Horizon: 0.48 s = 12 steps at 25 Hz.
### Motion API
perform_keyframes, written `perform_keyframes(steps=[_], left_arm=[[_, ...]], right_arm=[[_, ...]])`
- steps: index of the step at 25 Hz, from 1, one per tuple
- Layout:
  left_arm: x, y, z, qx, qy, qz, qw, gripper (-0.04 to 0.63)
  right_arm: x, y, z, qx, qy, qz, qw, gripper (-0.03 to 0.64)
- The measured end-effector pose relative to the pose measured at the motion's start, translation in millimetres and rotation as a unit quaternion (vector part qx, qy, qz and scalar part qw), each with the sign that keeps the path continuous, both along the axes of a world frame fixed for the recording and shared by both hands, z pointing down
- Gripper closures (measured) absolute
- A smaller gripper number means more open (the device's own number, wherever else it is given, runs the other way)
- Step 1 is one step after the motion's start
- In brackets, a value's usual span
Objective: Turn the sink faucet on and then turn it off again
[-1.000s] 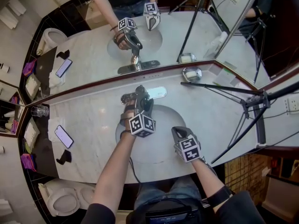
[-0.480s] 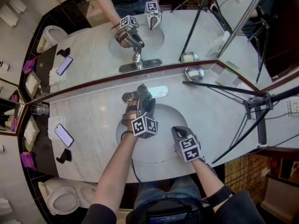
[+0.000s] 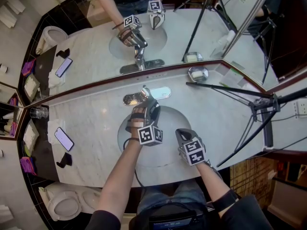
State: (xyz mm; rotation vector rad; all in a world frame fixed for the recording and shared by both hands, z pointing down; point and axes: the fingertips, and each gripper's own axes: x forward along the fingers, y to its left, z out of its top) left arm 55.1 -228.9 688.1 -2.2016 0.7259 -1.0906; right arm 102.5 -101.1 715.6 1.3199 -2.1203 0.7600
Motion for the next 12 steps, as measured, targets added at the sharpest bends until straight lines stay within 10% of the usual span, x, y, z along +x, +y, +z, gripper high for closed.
perform_keyframes(steps=[12], left_arm=[[0.1, -4.3, -0.9, -0.006, -0.018, 0.005, 0.9998, 0.453]], right_arm=[[4.6, 8.3, -7.7, 0.0, -0.004, 0.007, 1.0, 0.6]])
